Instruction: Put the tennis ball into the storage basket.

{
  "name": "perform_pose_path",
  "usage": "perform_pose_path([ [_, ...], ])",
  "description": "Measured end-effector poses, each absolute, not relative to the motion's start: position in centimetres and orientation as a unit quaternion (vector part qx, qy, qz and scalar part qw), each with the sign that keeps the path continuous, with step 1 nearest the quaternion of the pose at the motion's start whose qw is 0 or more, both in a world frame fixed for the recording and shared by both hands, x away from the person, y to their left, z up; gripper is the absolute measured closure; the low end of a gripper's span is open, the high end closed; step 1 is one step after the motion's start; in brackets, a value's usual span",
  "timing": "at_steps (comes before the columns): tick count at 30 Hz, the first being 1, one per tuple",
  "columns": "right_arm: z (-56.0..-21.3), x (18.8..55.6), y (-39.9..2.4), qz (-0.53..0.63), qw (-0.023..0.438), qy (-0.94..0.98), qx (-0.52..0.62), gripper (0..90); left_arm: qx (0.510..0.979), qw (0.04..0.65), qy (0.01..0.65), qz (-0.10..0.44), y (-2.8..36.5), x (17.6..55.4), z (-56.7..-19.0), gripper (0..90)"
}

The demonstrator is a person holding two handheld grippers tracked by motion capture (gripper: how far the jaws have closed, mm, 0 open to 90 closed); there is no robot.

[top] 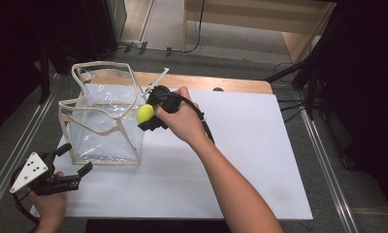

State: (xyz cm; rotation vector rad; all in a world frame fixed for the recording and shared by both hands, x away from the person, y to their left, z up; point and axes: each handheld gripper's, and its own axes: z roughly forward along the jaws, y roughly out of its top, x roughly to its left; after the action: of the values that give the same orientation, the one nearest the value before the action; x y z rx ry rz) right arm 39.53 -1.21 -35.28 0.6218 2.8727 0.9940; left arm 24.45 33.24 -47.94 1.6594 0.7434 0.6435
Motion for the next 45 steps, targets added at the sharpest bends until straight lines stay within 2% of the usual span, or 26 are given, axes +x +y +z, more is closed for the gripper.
perform_pose_path([
  [45,-28.9,40.6,-0.4,0.325,0.036,0.927,0.186,23.3,0.706,0.570,0.319,0.273,33.2,24.4,-47.9,5.4],
])
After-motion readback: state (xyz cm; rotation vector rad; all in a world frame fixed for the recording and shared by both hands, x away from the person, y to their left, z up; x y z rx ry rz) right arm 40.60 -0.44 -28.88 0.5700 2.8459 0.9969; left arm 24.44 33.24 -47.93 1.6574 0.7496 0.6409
